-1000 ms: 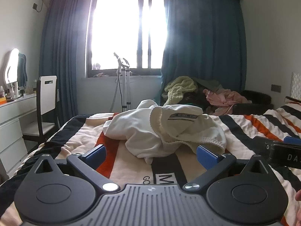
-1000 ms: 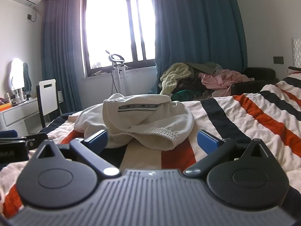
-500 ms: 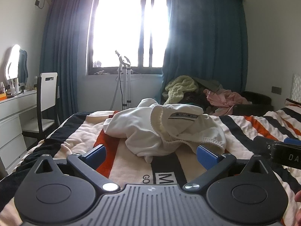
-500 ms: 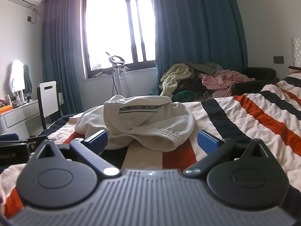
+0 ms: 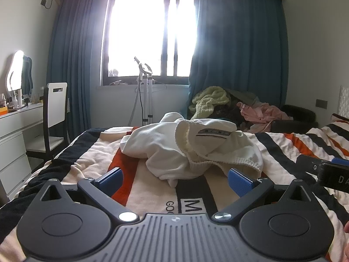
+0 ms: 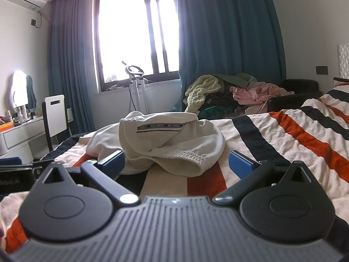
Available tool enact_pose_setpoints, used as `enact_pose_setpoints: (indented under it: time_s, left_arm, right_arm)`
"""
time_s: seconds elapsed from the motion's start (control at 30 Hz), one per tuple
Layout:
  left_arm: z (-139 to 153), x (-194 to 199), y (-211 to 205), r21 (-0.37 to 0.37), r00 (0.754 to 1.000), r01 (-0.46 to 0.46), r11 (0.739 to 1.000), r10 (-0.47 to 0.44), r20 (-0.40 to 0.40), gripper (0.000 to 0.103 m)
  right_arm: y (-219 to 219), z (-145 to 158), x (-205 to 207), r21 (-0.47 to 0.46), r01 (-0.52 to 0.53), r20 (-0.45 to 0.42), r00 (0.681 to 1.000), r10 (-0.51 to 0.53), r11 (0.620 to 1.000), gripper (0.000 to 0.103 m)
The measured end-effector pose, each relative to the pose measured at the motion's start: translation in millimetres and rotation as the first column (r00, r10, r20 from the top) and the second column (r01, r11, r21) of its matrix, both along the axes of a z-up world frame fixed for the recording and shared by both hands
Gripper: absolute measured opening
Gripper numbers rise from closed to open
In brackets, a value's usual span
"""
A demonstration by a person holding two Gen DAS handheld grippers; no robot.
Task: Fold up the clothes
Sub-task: 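Move both grippers toward the crumpled white sweatshirt on the bed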
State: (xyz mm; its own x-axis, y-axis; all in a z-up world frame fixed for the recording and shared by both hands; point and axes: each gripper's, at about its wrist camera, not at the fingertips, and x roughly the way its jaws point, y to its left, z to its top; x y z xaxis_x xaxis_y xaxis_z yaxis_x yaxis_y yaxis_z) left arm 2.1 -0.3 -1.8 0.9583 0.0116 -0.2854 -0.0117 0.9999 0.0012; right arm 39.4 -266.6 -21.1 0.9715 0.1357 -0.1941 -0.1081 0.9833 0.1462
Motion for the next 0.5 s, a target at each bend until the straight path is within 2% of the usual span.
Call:
enact_pose_setpoints:
  time_s: [0.37, 0.5]
  left_arm:
    - [0.4, 1.0, 1.4, 0.004, 1.000, 0.000, 1.000, 0.000, -0.002, 0.103]
    - [1.3, 1.4, 2.0, 0.008, 1.000, -0.006, 1.000, 0.006, 0.006, 0.103]
  right_arm:
    - [-1.2, 2.3, -2.3, 0.009, 0.013, 0.005, 1.000, -0.013, 1.000, 0.103]
    - [-7.7, 5.7, -6.3, 0.052, 0.076, 0.017, 0.997, -0.077, 0.996, 0.103]
